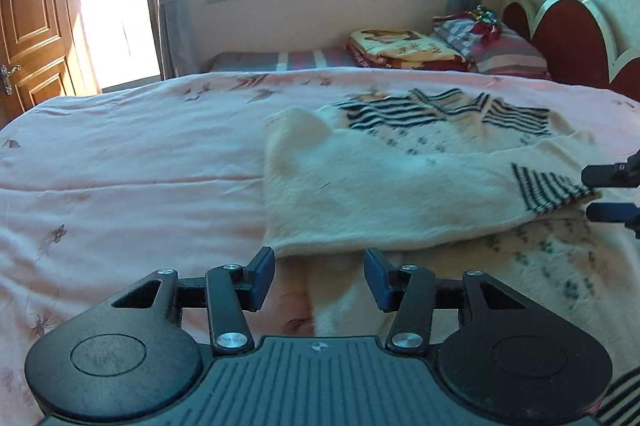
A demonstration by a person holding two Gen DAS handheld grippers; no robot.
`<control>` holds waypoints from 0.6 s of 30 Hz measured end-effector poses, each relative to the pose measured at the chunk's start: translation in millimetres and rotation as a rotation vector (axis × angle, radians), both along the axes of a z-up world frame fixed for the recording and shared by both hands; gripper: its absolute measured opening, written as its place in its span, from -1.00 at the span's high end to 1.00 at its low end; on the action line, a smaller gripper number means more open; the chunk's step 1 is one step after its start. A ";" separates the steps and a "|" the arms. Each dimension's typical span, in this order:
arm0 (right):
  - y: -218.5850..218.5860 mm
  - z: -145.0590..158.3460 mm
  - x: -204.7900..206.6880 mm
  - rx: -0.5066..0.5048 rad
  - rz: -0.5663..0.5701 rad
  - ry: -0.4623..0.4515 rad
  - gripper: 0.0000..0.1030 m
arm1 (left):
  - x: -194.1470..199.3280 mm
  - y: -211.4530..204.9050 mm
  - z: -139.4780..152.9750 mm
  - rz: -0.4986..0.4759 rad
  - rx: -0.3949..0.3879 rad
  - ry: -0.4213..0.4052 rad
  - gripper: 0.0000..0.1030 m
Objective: Fold small clothes
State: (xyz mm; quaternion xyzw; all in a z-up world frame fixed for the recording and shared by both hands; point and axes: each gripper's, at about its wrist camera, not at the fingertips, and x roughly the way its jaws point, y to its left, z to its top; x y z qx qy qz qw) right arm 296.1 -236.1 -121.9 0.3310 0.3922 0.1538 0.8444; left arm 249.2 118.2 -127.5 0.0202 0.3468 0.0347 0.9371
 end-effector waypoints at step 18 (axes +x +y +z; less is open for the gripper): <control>-15.3 42.8 0.0 -0.265 -0.122 -0.130 0.87 | 32.5 21.7 -28.3 -0.054 -0.111 0.007 0.47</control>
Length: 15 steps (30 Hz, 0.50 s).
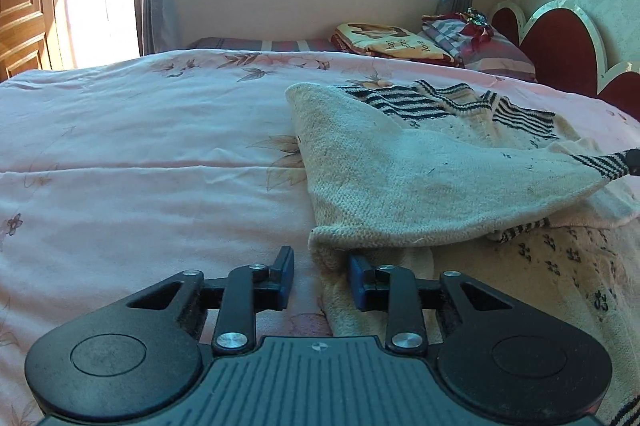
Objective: Fold small clothes
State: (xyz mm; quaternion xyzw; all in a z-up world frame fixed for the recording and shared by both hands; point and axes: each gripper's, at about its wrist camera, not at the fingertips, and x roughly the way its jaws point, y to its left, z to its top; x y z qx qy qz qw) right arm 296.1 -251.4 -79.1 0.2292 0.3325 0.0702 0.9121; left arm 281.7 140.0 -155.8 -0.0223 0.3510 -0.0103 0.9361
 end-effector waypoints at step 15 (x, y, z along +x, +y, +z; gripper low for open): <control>-5.2 -40.0 1.2 -0.096 0.036 0.075 0.87 | -0.2 4.4 -2.4 0.008 -0.019 -0.005 0.77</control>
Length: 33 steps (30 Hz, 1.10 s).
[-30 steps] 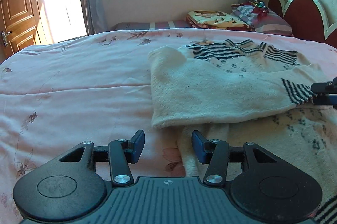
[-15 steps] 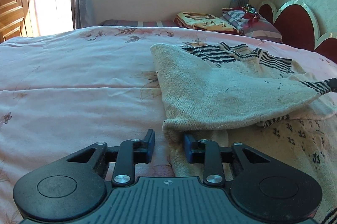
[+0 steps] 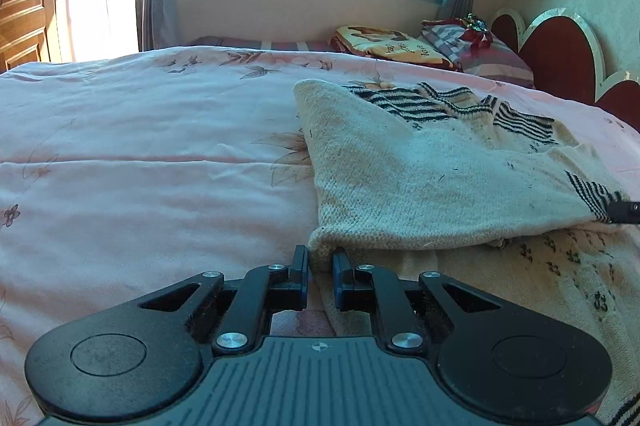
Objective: Fold small clothes
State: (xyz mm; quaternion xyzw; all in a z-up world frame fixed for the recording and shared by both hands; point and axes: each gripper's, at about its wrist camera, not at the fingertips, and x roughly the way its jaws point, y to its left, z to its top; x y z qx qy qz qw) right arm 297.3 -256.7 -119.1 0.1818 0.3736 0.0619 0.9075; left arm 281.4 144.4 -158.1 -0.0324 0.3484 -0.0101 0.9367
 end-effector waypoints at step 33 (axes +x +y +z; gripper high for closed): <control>14.8 31.8 9.5 -0.295 0.163 -0.182 0.38 | 59.9 -21.1 44.9 -0.100 -0.051 -0.168 -0.91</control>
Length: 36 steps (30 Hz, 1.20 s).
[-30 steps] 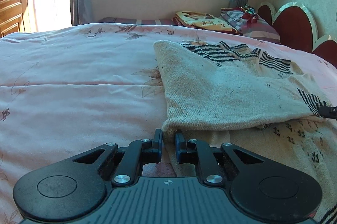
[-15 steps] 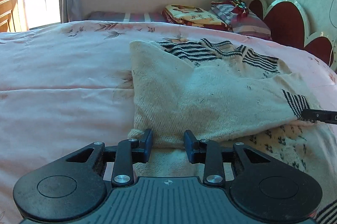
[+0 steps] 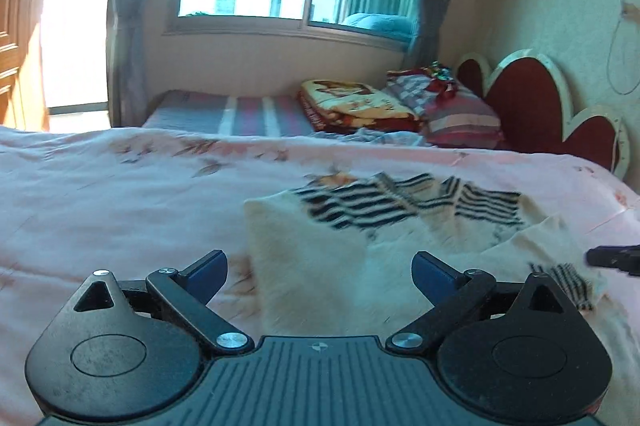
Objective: Fold small clothes
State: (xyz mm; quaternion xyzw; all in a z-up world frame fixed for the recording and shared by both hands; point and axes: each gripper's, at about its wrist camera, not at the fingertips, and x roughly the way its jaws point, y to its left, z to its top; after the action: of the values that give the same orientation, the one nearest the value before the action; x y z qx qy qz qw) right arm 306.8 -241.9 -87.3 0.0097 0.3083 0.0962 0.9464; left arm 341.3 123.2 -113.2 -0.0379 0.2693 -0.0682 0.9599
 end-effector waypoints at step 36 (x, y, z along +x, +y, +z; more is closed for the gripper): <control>37.8 -9.1 -4.8 -0.053 0.113 0.019 0.15 | -23.0 -73.5 -27.5 -0.010 0.123 0.124 -0.99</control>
State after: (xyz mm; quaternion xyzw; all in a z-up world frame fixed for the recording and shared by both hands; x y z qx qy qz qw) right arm 302.0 -204.1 -96.3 -0.0318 0.3199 0.1413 0.9363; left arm 318.4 49.8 -140.7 0.0185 0.3322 -0.0538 0.9415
